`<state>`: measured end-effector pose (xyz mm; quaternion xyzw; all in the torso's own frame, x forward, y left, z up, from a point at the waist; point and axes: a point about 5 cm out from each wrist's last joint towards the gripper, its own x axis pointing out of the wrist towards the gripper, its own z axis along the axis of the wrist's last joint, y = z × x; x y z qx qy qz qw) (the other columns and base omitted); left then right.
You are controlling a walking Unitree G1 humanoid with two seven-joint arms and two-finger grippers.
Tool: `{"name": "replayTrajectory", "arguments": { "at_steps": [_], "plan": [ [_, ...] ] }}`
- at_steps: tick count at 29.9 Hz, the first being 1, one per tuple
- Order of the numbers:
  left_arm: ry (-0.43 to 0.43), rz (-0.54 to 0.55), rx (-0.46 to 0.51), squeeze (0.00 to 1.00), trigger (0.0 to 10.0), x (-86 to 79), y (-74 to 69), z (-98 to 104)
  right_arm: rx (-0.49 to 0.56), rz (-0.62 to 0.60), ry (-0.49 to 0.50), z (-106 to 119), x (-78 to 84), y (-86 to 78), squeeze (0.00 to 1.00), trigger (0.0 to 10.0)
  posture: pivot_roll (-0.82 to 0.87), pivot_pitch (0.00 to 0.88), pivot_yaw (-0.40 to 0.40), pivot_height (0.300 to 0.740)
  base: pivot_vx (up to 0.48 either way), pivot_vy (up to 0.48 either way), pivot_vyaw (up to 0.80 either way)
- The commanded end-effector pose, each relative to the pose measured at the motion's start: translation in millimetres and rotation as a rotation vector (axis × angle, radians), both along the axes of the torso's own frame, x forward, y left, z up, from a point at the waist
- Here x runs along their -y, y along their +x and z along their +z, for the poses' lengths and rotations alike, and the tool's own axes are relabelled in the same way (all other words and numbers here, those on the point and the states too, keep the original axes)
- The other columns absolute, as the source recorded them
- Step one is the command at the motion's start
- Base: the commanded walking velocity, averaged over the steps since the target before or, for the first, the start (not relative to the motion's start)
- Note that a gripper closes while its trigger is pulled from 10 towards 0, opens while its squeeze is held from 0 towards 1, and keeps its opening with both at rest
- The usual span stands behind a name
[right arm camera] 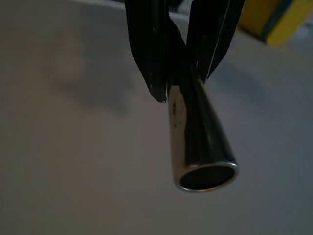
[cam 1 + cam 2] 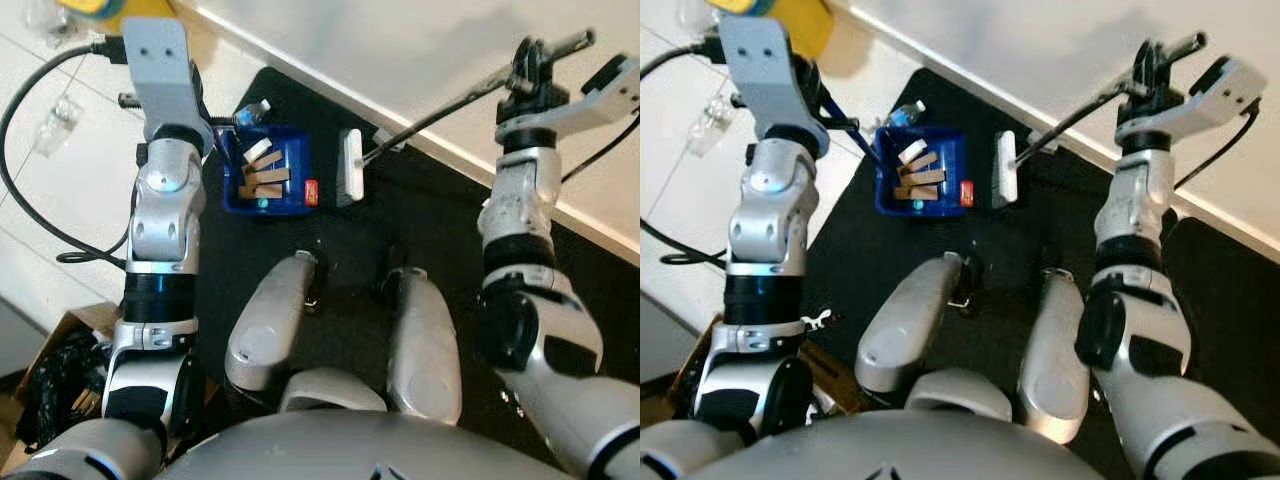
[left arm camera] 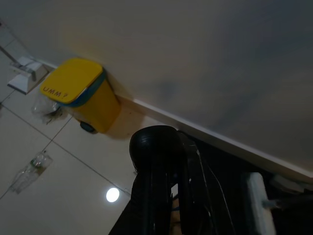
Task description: Sweep floor
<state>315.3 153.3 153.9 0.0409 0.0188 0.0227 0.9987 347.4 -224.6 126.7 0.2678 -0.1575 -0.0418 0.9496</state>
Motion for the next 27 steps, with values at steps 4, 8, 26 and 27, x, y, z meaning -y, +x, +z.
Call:
{"name": "replayTrajectory", "arguments": {
  "at_steps": [4,8,26,27],
  "plan": [
    [0.002,-0.015,-0.135,0.0,10.0,-0.7,-7.2,-29,-0.085,0.098,0.27,-35,-31.3,-1.7,0.0,10.0,0.4,0.323,0.116,0.74,0.0,0.0,0.0],
    [0.001,-0.011,-0.136,0.0,10.0,-0.7,-7.9,-29,-0.092,0.114,0.296,-36,-39.8,0.1,0.0,10.0,0.4,0.324,0.115,0.74,0.0,0.0,0.0],
    [-0.014,-0.006,-0.143,0.0,10.0,2.7,-9.1,-32,-0.035,0.075,0.24,-32,-19.0,-3.5,0.0,10.0,0.38,0.334,0.098,0.74,0.0,0.0,0.0],
    [-0.016,-0.005,-0.144,0.0,10.0,3.2,-8.8,-33,-0.007,0.068,0.216,-26,-12.7,-3.5,0.0,10.0,0.37,0.331,0.093,0.74,0.0,0.0,0.0]
  ]
}}
